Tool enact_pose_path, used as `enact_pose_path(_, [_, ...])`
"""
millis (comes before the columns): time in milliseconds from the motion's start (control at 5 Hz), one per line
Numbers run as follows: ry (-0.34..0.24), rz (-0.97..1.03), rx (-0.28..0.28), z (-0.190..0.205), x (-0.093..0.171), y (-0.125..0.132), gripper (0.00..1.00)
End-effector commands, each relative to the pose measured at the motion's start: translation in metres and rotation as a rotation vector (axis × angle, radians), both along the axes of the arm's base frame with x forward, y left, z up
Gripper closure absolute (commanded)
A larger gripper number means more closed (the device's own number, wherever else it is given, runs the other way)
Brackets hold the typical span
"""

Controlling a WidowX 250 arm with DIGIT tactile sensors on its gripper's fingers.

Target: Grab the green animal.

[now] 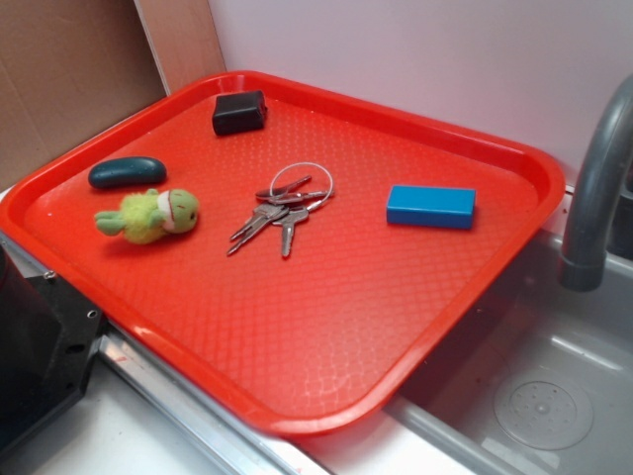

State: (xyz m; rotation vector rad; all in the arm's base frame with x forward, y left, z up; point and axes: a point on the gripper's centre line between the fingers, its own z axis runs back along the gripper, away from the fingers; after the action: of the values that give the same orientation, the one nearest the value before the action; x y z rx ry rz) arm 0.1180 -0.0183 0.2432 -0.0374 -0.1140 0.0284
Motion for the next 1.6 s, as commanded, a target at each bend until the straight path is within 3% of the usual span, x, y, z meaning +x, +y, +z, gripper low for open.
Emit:
enact_pose_path(0, [0.0,0.0,0.0,0.0,0.0,0.0,0.0])
enact_pose_path(200, [0.012,-0.053,-0.006,-0.007,0.019,-0.003,0.0])
enact_pose_path(400, [0.024,-0.304,0.112,-0.056,0.06,-0.004,0.0])
enact_pose_path(600, [0.137,-0.501,0.22,-0.11,0.082,0.015,0.0])
enact_pose_path(1000, [0.254,-0.655,0.194,-0.204,0.049,0.036,0.0])
enact_pose_path(1400, [0.294,-0.609,0.169,-0.228,0.033,0.063,0.0])
